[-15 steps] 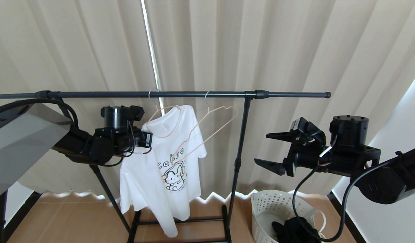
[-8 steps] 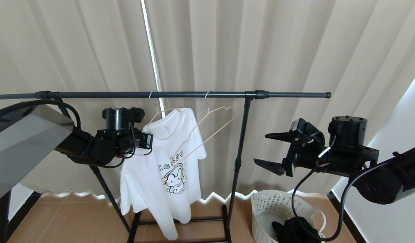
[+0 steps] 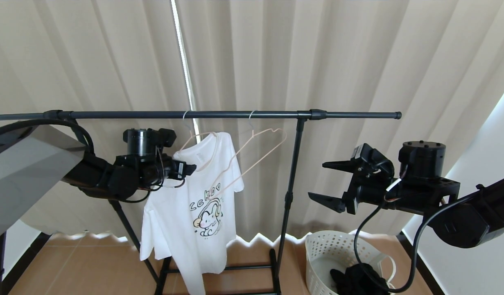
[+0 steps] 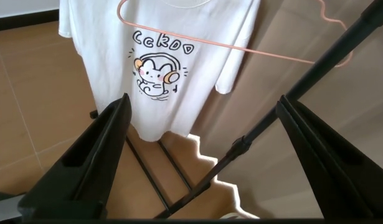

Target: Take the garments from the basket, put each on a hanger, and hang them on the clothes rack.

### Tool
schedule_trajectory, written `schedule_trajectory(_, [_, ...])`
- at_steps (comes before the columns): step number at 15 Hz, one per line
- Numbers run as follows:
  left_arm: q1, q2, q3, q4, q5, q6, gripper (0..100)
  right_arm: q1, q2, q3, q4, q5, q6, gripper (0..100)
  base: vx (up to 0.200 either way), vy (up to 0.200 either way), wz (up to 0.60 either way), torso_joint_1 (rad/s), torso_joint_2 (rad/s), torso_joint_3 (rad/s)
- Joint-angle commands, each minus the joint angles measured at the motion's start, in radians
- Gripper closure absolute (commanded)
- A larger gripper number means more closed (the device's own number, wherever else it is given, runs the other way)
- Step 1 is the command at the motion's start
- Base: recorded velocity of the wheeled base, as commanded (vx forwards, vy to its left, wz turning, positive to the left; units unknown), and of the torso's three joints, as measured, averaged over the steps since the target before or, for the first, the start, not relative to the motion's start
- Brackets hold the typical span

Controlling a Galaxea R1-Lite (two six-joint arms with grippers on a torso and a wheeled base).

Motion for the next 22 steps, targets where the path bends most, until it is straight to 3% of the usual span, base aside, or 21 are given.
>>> schedule_trajectory(1, [0.000, -0.076, 0.017, 0.040, 0.002, 0.002, 0, 0.000, -0.008, 0.001, -0.001, 0.000, 0.001, 0, 0.000, 0.000, 0.00, 0.000, 0.00, 0.000])
schedule_trajectory(5, [0.008, -0.291, 0.102, 0.157, 0.005, 0.002, 0, 0.000, -0.064, 0.015, 0.000, 0.002, 0.001, 0, 0.000, 0.000, 0.00, 0.000, 0.00, 0.000])
schedule_trajectory(9, [0.038, -0.587, 0.362, 0.175, 0.023, -0.001, 0, -0.003, -0.128, 0.049, 0.000, 0.002, 0.047, 0, 0.000, 0.000, 0.00, 0.000, 0.00, 0.000])
schedule_trajectory(10, [0.045, -0.682, 0.457, 0.172, 0.022, -0.001, 0, -0.010, -0.186, 0.084, -0.001, -0.024, 0.154, 0, 0.000, 0.000, 0.00, 0.000, 0.00, 0.000])
schedule_trajectory(12, [0.034, -0.833, 0.604, 0.167, 0.020, 0.007, 0, -0.010, -0.301, 0.153, 0.005, -0.148, 0.333, 0, 0.000, 0.000, 0.00, 0.000, 0.00, 0.000])
schedule_trajectory(13, [0.020, -0.886, 0.656, 0.166, 0.019, 0.007, 0, -0.010, -0.329, 0.185, 0.008, -0.199, 0.366, 0, 0.000, 0.000, 0.00, 0.000, 0.00, 0.000])
schedule_trajectory(15, [-0.005, -1.037, 0.777, 0.157, 0.014, 0.002, 0, -0.012, -0.399, 0.285, 0.008, -0.297, 0.384, 0, 0.000, 0.000, 0.00, 0.000, 0.00, 0.000])
schedule_trajectory(19, [-0.008, -1.185, 0.940, 0.155, 0.014, -0.001, 0, -0.007, -0.485, 0.452, 0.000, -0.331, 0.386, 0, 0.000, 0.000, 0.00, 0.000, 0.00, 0.000])
schedule_trajectory(22, [-0.006, -1.336, 1.060, 0.157, 0.013, -0.007, 0, 0.003, -0.545, 0.573, 0.000, -0.421, 0.386, 0, 0.000, 0.000, 0.00, 0.000, 0.00, 0.000])
